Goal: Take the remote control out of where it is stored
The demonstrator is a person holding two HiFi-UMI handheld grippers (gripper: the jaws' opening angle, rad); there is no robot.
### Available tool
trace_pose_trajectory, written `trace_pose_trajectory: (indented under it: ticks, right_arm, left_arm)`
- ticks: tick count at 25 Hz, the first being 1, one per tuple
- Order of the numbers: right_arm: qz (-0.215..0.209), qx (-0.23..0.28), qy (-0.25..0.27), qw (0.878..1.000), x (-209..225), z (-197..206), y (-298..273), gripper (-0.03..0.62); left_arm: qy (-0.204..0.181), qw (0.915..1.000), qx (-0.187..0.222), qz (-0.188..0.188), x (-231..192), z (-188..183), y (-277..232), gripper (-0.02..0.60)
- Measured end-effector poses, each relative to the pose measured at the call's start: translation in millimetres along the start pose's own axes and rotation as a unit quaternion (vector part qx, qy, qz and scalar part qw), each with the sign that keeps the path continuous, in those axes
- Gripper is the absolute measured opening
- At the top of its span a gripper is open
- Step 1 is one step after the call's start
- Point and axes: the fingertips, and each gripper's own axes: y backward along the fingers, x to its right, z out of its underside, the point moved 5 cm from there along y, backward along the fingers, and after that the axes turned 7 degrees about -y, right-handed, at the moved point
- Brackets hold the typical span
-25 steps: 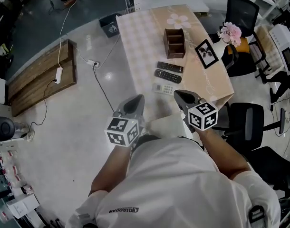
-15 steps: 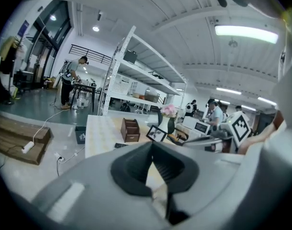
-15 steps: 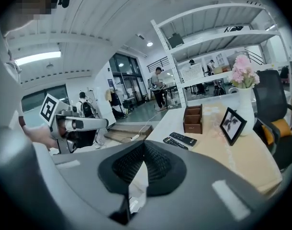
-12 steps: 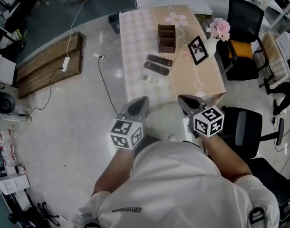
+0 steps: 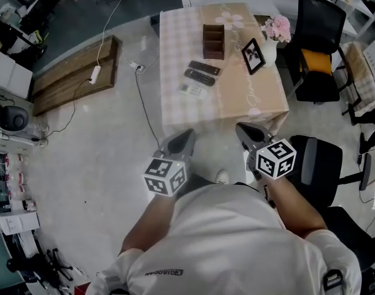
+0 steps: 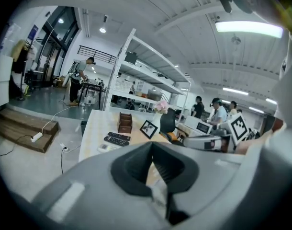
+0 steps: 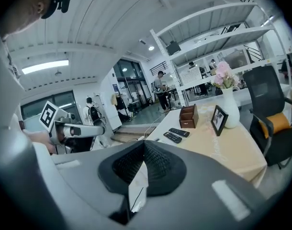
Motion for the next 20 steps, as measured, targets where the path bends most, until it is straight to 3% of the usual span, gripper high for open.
trace_pose_trajectory:
  ticks: [20]
  right_arm:
    - [0.009,-0.003,0.027,1.0,-16,14,9,0.005]
  left_arm:
    - [-0.02,0.9998,-0.004,0.004,12,1,5,0.005]
